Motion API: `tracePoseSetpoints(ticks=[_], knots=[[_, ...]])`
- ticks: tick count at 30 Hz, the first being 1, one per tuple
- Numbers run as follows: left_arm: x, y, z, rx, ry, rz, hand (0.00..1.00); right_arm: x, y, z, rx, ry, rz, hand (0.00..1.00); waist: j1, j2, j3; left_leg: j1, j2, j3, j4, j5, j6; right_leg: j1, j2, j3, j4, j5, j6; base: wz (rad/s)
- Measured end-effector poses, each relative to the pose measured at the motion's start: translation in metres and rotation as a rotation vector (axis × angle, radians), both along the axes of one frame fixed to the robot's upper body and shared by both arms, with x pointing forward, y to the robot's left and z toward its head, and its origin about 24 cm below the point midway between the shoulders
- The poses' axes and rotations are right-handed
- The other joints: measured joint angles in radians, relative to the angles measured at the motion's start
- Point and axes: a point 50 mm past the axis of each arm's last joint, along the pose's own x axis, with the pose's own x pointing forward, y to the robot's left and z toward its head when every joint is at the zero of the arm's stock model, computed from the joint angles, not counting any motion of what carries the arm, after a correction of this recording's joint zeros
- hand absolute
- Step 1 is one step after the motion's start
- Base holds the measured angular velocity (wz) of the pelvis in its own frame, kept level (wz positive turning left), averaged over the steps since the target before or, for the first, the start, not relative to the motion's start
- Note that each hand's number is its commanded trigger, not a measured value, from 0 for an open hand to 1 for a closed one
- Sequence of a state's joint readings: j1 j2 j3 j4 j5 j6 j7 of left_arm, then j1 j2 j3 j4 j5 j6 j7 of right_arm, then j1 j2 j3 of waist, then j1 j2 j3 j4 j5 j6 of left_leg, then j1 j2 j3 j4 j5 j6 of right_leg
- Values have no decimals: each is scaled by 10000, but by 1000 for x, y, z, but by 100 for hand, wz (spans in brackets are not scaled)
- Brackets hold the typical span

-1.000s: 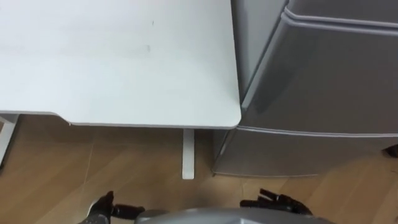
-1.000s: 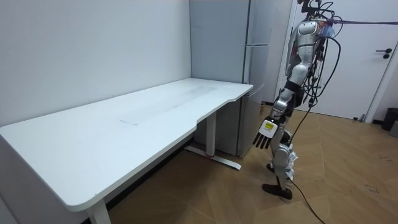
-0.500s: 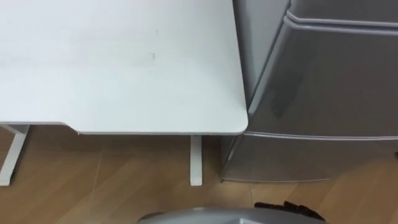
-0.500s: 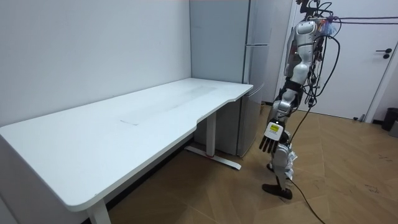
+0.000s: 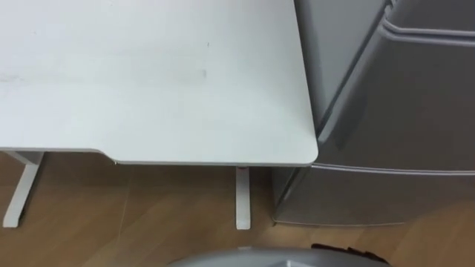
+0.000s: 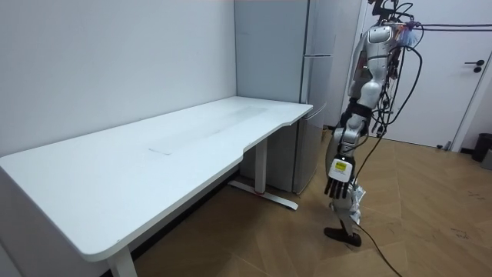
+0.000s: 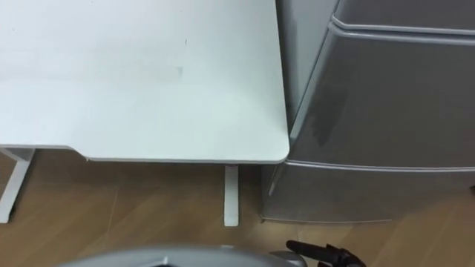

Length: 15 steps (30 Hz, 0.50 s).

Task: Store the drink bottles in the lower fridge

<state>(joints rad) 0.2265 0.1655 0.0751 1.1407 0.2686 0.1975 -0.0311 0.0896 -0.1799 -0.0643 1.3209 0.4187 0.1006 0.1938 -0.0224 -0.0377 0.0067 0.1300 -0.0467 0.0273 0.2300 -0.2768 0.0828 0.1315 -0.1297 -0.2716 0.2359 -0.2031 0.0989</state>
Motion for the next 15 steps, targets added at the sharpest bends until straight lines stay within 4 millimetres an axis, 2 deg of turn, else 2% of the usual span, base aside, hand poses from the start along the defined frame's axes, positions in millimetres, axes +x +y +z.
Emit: tracePoseSetpoints(ticks=[5, 9, 15], knots=[[-3, 0, 0, 4, 95, -71, 0, -1, 0, 0, -52, 68, -29, 0, 9, 7, -4, 9, 27, -33, -21, -8, -18, 73, 56, 23, -137, 23, -12, 0], [-1, -1, 0, -6, 94, -88, 0, -1, 0, 0, -18, 118, -72, 0, 16, 3, -4, 17, 36, -33, -25, -8, -21, 79, 93, 250, -167, 40, -18, 0], [3, 0, 0, 56, 154, -379, 0, -2, 0, 0, 17, 129, -143, 0, 3, -3, -7, 14, 35, -32, -57, -6, -23, 75, 100, 258, -194, 42, -18, 0]])
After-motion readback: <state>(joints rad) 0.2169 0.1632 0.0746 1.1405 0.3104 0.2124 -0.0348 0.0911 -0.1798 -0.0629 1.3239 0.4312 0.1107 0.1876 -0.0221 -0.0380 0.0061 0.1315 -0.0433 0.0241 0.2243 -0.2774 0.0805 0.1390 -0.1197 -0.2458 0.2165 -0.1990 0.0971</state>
